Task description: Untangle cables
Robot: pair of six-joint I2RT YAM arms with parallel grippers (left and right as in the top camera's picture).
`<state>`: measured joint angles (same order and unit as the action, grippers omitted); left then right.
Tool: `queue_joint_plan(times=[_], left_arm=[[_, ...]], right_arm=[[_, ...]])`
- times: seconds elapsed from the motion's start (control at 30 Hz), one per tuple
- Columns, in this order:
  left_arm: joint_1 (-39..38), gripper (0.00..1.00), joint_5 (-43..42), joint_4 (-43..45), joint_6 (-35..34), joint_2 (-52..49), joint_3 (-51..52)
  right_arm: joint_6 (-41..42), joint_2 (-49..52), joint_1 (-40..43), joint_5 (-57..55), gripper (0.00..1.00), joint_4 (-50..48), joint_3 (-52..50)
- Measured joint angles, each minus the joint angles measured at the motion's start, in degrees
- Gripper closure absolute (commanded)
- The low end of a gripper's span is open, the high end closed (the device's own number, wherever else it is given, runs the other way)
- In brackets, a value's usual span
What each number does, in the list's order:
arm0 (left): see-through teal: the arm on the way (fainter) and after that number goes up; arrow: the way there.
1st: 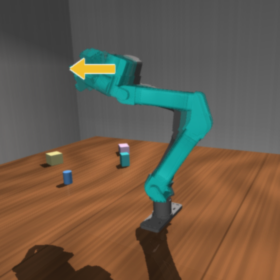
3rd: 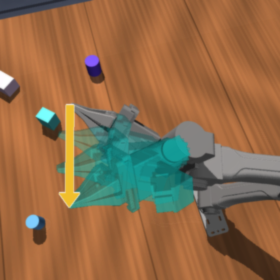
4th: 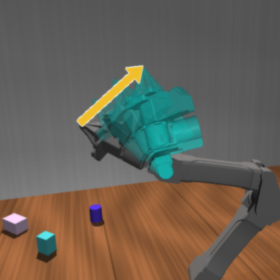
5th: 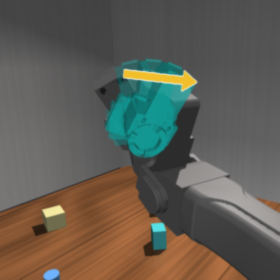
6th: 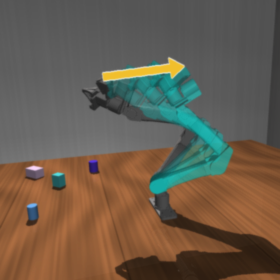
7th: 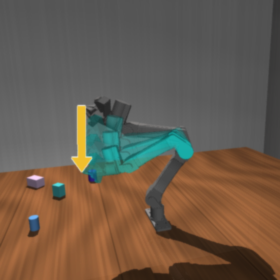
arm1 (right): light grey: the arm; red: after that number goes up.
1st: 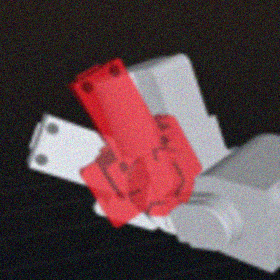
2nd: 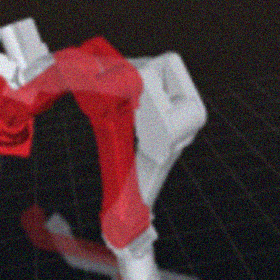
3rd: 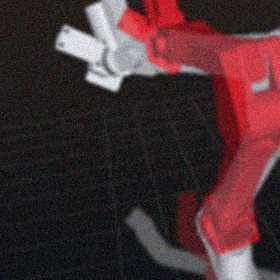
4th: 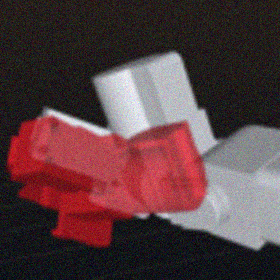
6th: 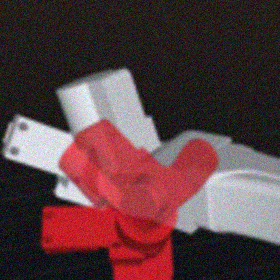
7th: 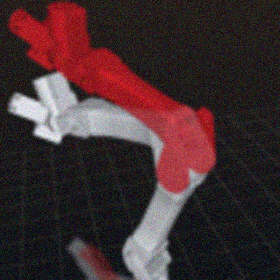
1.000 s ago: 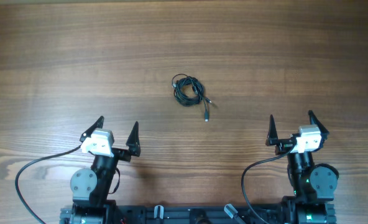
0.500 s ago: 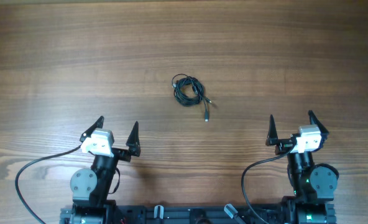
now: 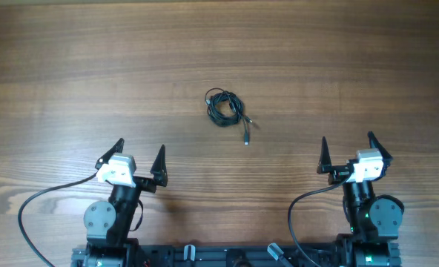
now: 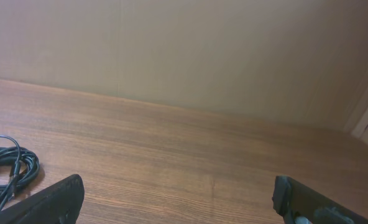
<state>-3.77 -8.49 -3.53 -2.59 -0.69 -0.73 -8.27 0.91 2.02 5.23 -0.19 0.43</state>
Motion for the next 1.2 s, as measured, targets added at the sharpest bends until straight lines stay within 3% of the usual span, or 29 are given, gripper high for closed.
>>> queue_joint_plan(times=[0.47, 0.93, 1.2], left_arm=[[0.0, 0.0, 0.0, 0.3, 0.0, 0.0, 0.0], [0.0, 0.0, -1.9, 10.4, 0.0, 0.0, 0.2], [0.0, 0.0, -3.6, 10.8, -1.3, -0.2, -0.8]], right_arm=[[0.0, 0.0, 0.0, 0.0, 0.0, 0.0, 0.0], [0.0, 0.0, 0.0, 0.0, 0.0, 0.1, 0.0], [0.0, 0.0, 0.0, 0.0, 0.0, 0.2, 0.0]])
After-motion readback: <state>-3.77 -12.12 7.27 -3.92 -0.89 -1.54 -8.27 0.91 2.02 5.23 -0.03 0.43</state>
